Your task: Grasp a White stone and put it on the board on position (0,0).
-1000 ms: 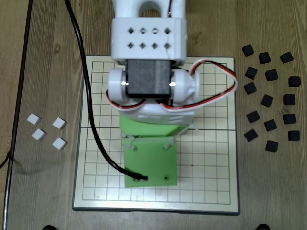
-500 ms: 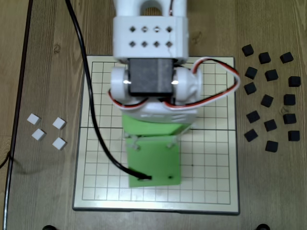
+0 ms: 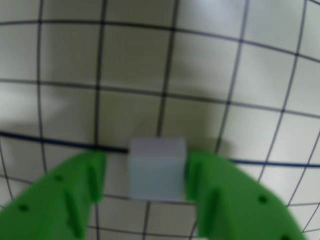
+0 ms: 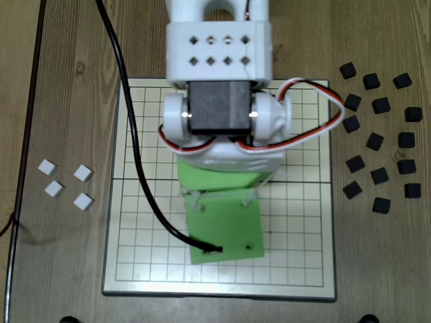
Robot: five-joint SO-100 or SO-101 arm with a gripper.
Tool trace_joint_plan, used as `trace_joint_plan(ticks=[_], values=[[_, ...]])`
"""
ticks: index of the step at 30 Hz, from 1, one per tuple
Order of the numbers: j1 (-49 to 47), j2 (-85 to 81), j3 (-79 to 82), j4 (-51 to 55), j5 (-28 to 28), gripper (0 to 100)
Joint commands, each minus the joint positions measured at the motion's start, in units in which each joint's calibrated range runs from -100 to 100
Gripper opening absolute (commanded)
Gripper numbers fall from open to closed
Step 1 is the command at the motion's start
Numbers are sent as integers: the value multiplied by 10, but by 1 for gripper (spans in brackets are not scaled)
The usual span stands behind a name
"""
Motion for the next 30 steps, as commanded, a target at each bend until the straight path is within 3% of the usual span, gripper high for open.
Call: trace_joint_plan(ticks=[1, 21, 30], values=[[9, -50, -3, -1, 2, 14], [9, -73, -107, 39, 18, 13], [-19, -90, -147, 75, -5, 13]])
